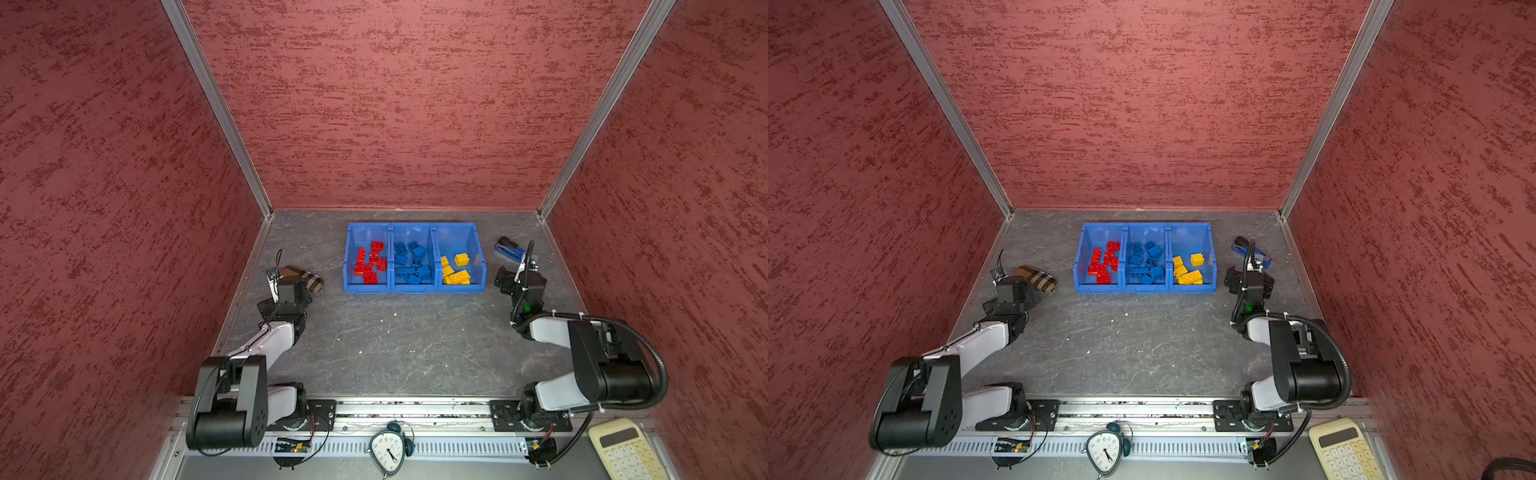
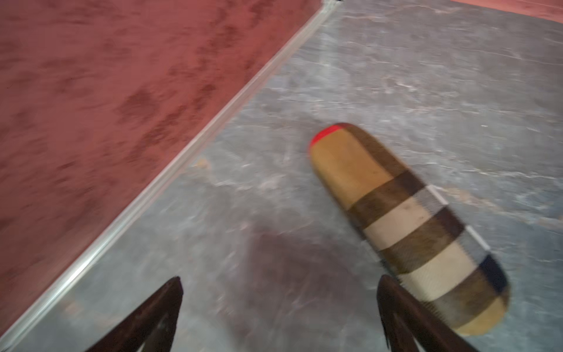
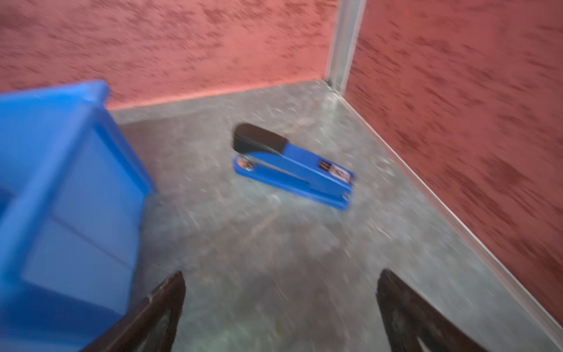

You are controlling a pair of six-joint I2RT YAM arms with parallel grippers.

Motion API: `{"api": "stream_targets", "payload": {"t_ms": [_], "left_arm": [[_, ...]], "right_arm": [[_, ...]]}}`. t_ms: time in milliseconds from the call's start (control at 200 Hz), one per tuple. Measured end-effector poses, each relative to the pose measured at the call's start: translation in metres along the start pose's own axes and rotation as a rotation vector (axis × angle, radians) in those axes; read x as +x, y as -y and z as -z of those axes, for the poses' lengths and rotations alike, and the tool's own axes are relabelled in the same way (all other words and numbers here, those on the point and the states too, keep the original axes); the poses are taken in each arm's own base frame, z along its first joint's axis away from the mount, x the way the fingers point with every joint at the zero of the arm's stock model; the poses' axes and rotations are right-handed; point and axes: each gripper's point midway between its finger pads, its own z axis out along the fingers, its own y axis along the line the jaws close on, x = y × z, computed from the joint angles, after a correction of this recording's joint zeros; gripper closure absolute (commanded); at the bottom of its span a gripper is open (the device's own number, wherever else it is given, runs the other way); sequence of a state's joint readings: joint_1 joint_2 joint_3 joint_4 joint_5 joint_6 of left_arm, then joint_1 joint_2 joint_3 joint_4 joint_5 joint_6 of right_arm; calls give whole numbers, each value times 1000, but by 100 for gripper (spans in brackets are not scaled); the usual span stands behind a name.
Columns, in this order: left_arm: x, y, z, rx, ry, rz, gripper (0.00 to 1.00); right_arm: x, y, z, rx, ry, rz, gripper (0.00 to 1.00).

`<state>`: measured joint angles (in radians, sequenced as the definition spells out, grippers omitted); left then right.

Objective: Sort the legos into containers by color
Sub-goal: Reset both arms

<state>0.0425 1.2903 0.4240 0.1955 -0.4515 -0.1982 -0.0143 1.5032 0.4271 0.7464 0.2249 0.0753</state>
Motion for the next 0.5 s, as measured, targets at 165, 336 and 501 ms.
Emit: {"api": "stream_targets", "payload": {"t_ms": [165, 336, 501], "left_arm": [[-31, 45, -2, 233, 165, 11, 1], [-11, 83, -6, 394, 207, -87, 1], [-29, 90, -4, 426, 263, -81, 1]], "right_arm": [[1, 9, 14, -81, 95, -37, 1], [26, 6, 27, -138, 78, -35, 1], [-3, -2, 20, -159, 150, -38, 1]]}}
